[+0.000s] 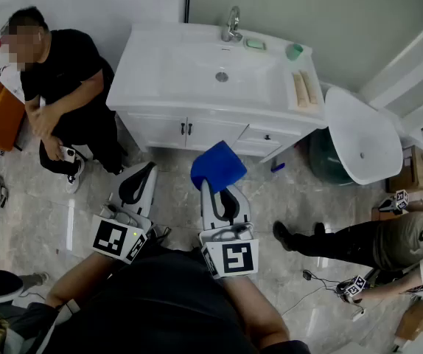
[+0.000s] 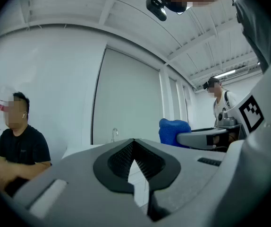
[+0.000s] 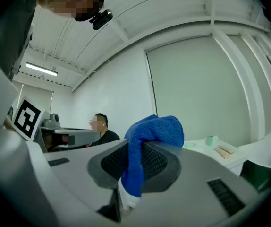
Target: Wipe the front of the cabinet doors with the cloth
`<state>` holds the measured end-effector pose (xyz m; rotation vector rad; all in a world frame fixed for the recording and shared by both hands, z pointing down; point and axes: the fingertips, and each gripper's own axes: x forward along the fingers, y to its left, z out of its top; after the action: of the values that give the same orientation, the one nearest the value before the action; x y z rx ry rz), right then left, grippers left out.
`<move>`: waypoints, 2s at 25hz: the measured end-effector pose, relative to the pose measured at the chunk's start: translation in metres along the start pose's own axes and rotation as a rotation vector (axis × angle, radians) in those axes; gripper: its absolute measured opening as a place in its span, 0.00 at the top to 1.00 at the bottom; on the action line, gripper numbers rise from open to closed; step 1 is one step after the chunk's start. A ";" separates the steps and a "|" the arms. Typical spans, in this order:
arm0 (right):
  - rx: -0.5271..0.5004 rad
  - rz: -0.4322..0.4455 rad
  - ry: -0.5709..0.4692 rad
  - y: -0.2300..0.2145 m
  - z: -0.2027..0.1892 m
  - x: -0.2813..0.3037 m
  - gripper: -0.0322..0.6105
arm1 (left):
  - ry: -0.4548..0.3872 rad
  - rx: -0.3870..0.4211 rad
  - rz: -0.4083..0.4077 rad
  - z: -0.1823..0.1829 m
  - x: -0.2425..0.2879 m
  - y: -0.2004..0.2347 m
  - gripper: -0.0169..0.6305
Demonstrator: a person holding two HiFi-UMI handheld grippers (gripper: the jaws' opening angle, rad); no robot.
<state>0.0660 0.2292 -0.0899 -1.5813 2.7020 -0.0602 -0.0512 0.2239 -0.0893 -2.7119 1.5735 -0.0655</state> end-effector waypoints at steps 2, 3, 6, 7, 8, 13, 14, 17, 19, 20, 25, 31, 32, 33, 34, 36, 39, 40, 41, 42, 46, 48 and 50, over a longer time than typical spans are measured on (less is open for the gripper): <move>0.001 0.003 0.011 -0.001 -0.003 0.000 0.87 | -0.001 0.001 -0.005 0.001 0.005 -0.002 0.98; 0.002 0.004 0.014 -0.002 -0.004 0.000 0.87 | -0.001 0.002 -0.008 0.001 0.007 -0.003 0.98; -0.008 0.008 0.005 -0.002 -0.007 0.003 0.87 | 0.005 0.001 -0.025 -0.003 0.012 -0.004 0.98; -0.018 0.005 -0.001 -0.003 -0.011 0.004 0.87 | 0.009 -0.001 -0.035 -0.006 0.015 -0.005 0.98; -0.028 -0.001 0.000 -0.007 -0.015 0.005 0.87 | 0.012 -0.005 -0.048 -0.009 0.019 -0.006 0.98; 0.066 -0.049 0.091 -0.032 -0.033 -0.024 0.87 | 0.042 -0.036 -0.080 -0.015 0.032 -0.038 0.98; 0.081 -0.069 0.092 -0.040 -0.034 -0.035 0.87 | 0.044 -0.046 -0.090 -0.016 0.035 -0.050 0.98; 0.100 -0.177 0.077 -0.083 -0.035 -0.070 0.87 | 0.049 -0.045 -0.192 -0.019 0.065 -0.098 0.98; 0.094 -0.239 0.080 -0.109 -0.036 -0.090 0.87 | 0.051 -0.048 -0.260 -0.020 0.084 -0.127 0.98; 0.091 -0.260 0.081 -0.119 -0.038 -0.099 0.87 | 0.053 -0.058 -0.283 -0.022 0.091 -0.138 0.98; 0.164 -0.277 0.144 -0.149 -0.068 -0.126 0.87 | 0.121 -0.075 -0.284 -0.043 0.103 -0.165 0.98; 0.107 -0.379 0.166 -0.200 -0.088 -0.127 0.87 | 0.212 -0.043 -0.155 -0.074 0.101 -0.122 0.98; 0.079 -0.428 0.158 -0.215 -0.089 -0.130 0.87 | 0.227 -0.042 -0.123 -0.078 0.094 -0.108 0.98; 0.057 -0.475 0.146 -0.232 -0.088 -0.130 0.87 | 0.235 -0.039 -0.095 -0.079 0.090 -0.094 0.98; 0.042 -0.514 0.135 -0.252 -0.086 -0.129 0.87 | 0.234 -0.036 -0.072 -0.080 0.090 -0.084 0.98; 0.026 -0.556 0.134 -0.280 -0.090 -0.125 0.87 | 0.238 -0.034 -0.046 -0.085 0.087 -0.073 0.98; 0.043 -0.530 0.193 -0.279 -0.117 -0.109 0.87 | 0.273 -0.048 -0.031 -0.100 0.079 -0.063 0.98; 0.052 -0.509 0.201 -0.273 -0.125 -0.101 0.87 | 0.276 -0.054 -0.031 -0.102 0.082 -0.061 0.98; 0.061 -0.486 0.207 -0.267 -0.132 -0.094 0.87 | 0.276 -0.056 -0.032 -0.104 0.086 -0.060 0.98; 0.069 -0.461 0.218 -0.260 -0.139 -0.087 0.87 | 0.277 -0.056 -0.032 -0.106 0.090 -0.060 0.98; 0.049 -0.362 0.290 -0.237 -0.178 -0.057 0.87 | 0.271 -0.055 -0.015 -0.123 0.112 -0.057 0.98; 0.037 -0.313 0.310 -0.227 -0.203 -0.034 0.87 | 0.268 -0.069 0.010 -0.136 0.120 -0.049 0.98; 0.041 -0.265 0.335 -0.210 -0.228 -0.008 0.87 | 0.279 -0.089 0.028 -0.148 0.120 -0.035 0.98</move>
<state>0.2467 0.1396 0.1459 -2.0722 2.6679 -0.4150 0.0332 0.1399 0.0633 -2.8508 1.7174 -0.4003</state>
